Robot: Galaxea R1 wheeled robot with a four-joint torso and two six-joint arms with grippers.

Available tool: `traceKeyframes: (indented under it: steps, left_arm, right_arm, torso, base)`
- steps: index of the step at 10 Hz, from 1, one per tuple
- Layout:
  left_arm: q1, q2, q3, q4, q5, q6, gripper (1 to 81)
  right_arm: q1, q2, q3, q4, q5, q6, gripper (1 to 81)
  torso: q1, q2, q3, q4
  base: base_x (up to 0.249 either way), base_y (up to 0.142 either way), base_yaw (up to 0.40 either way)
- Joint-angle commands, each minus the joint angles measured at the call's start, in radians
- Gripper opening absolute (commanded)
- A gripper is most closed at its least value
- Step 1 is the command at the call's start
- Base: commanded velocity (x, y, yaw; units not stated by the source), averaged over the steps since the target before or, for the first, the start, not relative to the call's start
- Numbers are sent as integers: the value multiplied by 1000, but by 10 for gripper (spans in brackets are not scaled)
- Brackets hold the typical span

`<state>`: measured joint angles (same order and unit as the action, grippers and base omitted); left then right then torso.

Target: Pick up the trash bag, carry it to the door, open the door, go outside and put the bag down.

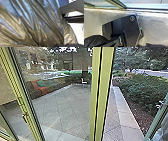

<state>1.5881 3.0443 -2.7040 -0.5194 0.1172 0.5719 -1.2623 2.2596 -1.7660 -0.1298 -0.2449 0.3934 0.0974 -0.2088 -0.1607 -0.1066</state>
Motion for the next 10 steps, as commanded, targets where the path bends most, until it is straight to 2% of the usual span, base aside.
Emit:
traceKeyframes:
  steps: [1, 3, 4, 5, 7, 10]
  left_arm:
    - [-47, 1, -2, -2, 76, 6, 10]
    - [-56, -5, -3, -1, 76, 6, 10]
    - [-61, -10, -3, -2, 76, 6, 10]
    - [-68, -14, -3, -2, 76, 6, 10]
    - [-72, -14, -8, -1, 29, 6, 10]
    - [-76, -16, -8, 1, -11, 6, 10]
  right_arm:
    - [-33, 138, -153, -42, 9, -1, 811]
    - [-59, 226, -254, -68, 9, -2, 811]
    - [-70, 278, -321, -83, 9, -2, 811]
    - [-81, 313, -372, -88, 9, -2, 811]
    - [-111, 414, -504, -117, 9, -2, 811]
    - [-154, 559, -714, -152, 21, -5, 811]
  torso:
    - [0, 0, 36, 0]
    - [0, 0, 66, 0]
    - [0, 0, 44, 0]
    - [-1, -1, 51, 0]
    - [-1, -1, 54, 0]
    - [-1, -1, 54, 0]
  base:
    - [0, 0, 0]
    - [0, 0, 0]
    - [0, 0, 0]
    - [0, 0, 0]
    - [0, 0, 0]
    - [0, 0, 0]
